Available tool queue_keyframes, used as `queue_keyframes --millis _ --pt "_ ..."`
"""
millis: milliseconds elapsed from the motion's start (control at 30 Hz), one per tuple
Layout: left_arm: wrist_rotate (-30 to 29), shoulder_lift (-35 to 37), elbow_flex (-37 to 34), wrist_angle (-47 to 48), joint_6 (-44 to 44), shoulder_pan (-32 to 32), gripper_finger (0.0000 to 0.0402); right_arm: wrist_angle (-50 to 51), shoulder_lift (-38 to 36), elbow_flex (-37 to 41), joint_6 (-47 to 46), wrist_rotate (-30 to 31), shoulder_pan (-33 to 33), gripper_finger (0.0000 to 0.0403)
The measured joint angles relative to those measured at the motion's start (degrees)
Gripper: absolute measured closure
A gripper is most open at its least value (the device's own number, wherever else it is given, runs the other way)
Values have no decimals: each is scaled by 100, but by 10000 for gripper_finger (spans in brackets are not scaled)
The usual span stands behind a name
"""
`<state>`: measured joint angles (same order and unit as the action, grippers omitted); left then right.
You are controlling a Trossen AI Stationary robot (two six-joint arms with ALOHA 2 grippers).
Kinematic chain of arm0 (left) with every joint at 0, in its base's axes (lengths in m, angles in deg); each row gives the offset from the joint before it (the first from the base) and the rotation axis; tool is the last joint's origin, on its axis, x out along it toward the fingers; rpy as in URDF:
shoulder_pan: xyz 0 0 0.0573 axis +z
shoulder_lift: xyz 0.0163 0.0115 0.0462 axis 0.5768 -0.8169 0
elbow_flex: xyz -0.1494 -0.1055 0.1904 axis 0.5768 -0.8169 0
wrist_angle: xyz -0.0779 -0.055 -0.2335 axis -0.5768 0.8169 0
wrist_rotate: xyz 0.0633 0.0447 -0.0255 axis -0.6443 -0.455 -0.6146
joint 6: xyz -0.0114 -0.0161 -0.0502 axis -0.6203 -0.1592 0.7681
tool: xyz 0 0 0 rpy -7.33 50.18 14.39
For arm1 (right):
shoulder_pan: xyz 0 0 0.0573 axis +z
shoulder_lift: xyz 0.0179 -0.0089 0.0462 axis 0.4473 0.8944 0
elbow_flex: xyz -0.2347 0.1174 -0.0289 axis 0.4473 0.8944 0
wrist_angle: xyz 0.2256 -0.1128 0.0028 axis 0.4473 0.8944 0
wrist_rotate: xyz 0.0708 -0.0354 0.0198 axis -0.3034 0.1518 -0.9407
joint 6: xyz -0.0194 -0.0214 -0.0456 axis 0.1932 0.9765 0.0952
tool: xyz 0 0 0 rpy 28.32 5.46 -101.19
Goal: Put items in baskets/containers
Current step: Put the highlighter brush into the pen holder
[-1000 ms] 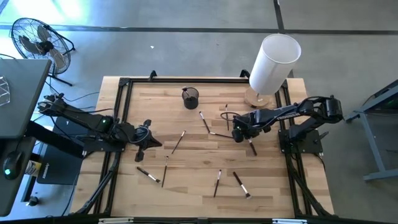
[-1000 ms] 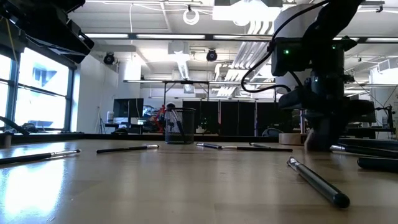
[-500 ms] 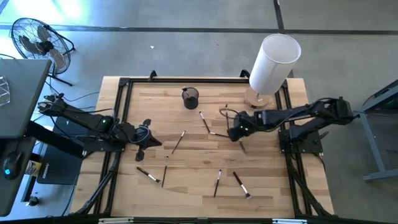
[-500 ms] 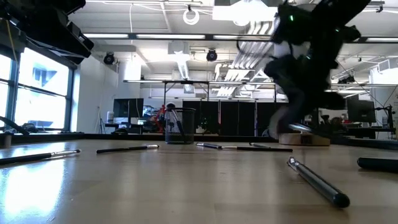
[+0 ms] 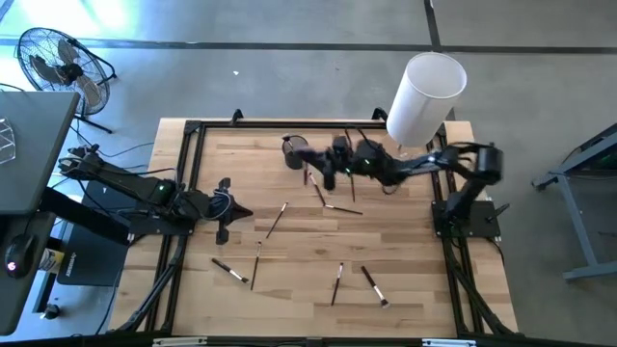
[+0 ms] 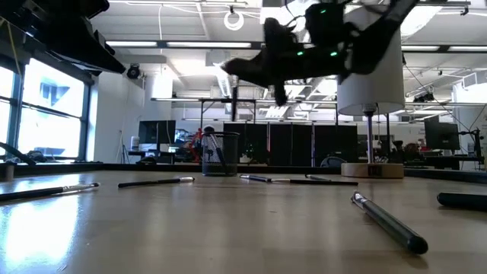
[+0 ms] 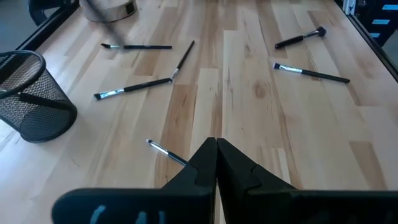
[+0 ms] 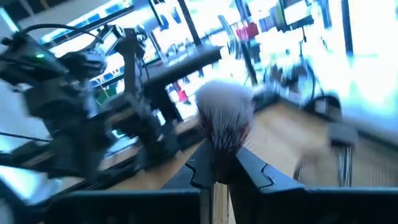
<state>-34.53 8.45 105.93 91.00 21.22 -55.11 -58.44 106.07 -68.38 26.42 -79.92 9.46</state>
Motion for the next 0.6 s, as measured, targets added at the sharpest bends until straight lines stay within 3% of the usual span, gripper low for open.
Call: queue_keyframes --millis 200,300,400,600 --pt "-29 0 0 -28 0 0 401 -29 899 -1592 1430 -366 -454 386" --pt "-31 0 0 -29 3 0 401 415 1105 -2061 1783 -384 -714 386" --pt "-37 0 0 -29 128 -1 401 1000 1156 -2142 1942 -439 -934 386" --pt "-25 -61 0 -31 472 0 401 984 1160 -1595 2002 -535 -1167 387"
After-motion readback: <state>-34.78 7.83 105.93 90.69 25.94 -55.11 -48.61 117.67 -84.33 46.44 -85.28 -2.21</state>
